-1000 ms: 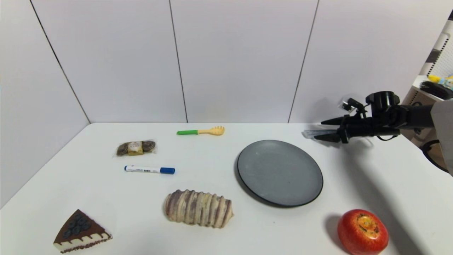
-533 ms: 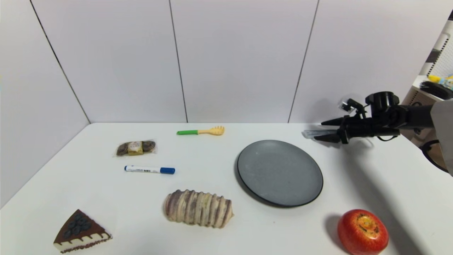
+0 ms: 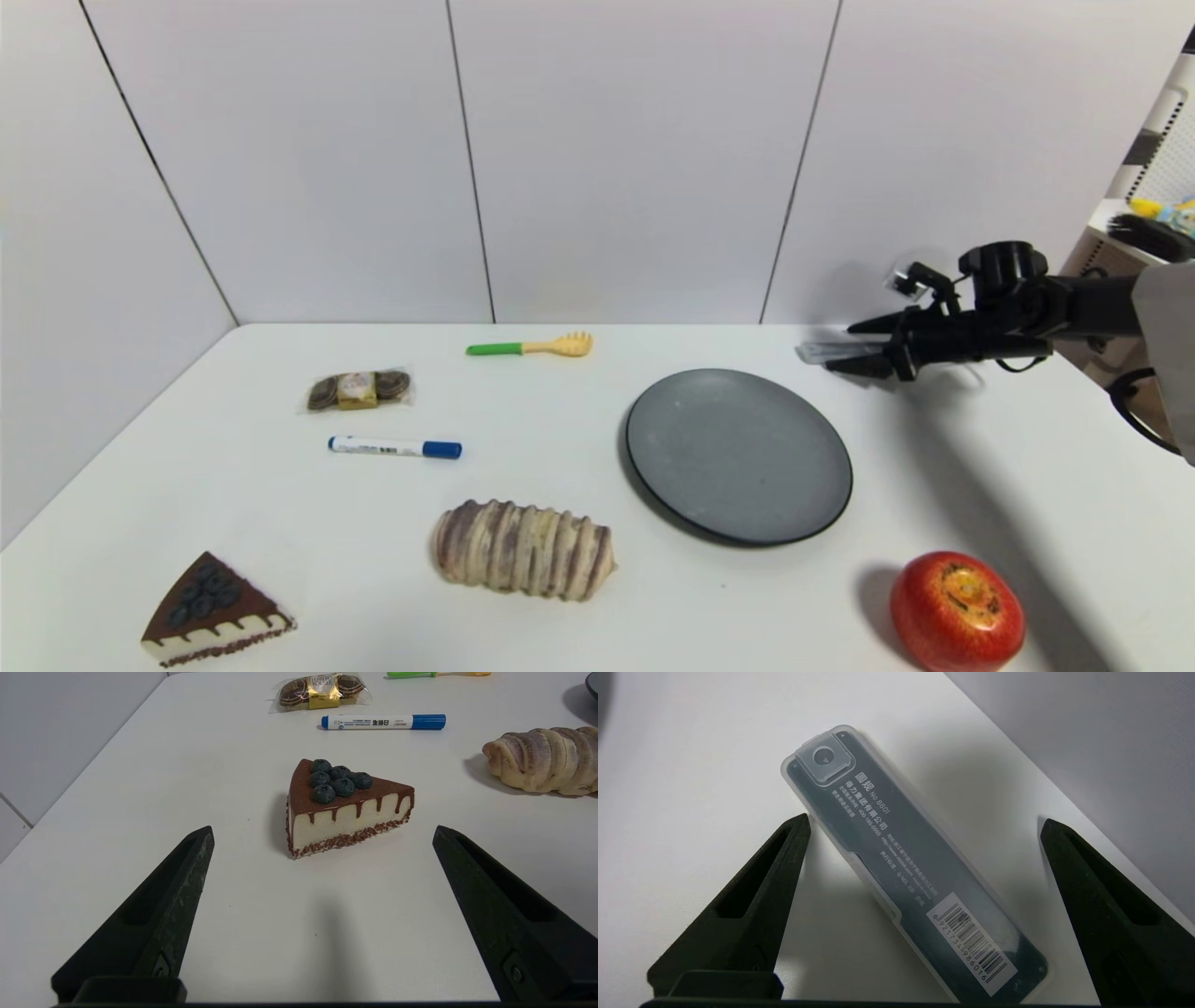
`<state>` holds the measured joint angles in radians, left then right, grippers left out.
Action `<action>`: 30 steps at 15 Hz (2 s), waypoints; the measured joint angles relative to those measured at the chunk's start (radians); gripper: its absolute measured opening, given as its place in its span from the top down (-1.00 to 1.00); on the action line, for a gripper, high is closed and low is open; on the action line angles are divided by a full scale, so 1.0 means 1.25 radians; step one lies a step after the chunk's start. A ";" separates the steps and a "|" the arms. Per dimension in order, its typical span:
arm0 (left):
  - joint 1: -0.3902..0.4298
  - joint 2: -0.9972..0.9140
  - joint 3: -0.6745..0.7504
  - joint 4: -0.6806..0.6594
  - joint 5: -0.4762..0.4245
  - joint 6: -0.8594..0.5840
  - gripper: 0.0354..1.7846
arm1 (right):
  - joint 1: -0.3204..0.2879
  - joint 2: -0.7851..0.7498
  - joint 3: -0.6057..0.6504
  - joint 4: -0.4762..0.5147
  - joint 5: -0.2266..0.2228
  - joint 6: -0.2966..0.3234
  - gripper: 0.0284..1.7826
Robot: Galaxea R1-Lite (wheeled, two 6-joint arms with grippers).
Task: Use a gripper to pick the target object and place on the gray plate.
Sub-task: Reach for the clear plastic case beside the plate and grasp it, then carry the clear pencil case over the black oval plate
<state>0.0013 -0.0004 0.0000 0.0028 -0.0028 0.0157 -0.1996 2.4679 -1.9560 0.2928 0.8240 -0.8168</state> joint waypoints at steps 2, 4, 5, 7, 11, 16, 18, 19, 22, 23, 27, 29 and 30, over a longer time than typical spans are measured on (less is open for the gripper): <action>0.000 0.000 0.000 0.000 0.000 -0.001 -0.89 | 0.000 -0.002 0.000 0.011 0.000 0.000 -0.90; 0.000 0.000 0.000 0.000 0.000 -0.001 -0.89 | 0.000 -0.003 0.000 0.013 -0.002 0.000 -0.90; 0.000 0.000 0.000 0.000 0.000 -0.001 -0.89 | 0.000 -0.003 0.000 0.014 -0.001 0.000 -0.90; 0.000 0.000 0.000 0.000 0.000 -0.001 -0.89 | 0.000 -0.004 0.000 0.016 -0.002 0.000 -0.67; 0.000 0.000 0.000 0.000 -0.001 0.000 -0.89 | 0.001 -0.005 0.000 0.028 -0.008 0.000 -0.04; 0.000 0.000 0.000 0.000 0.000 -0.001 -0.89 | 0.000 -0.008 0.000 0.029 -0.008 0.003 0.39; 0.000 0.000 0.000 0.000 0.000 0.000 -0.89 | 0.000 -0.009 0.000 0.029 -0.008 0.002 0.39; 0.000 0.000 0.000 0.000 0.000 -0.001 -0.89 | 0.000 -0.010 0.000 0.030 -0.007 0.002 0.39; 0.000 0.000 0.000 0.000 0.000 0.000 -0.89 | -0.001 -0.027 0.000 0.062 -0.002 0.002 0.39; 0.000 0.000 0.000 0.000 0.000 -0.001 -0.89 | -0.002 -0.040 0.001 0.082 -0.001 0.003 0.39; 0.000 0.000 0.000 0.000 0.000 -0.001 -0.89 | -0.005 -0.117 0.007 0.135 0.009 0.003 0.39; 0.000 0.000 0.000 0.000 0.000 -0.001 -0.89 | -0.003 -0.154 0.012 0.150 0.017 0.001 0.39; 0.000 0.000 0.000 0.000 0.000 -0.001 -0.89 | 0.002 -0.174 0.016 0.156 0.025 0.000 0.39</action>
<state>0.0013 -0.0009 0.0000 0.0032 -0.0032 0.0143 -0.1972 2.2504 -1.9362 0.4881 0.8547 -0.8164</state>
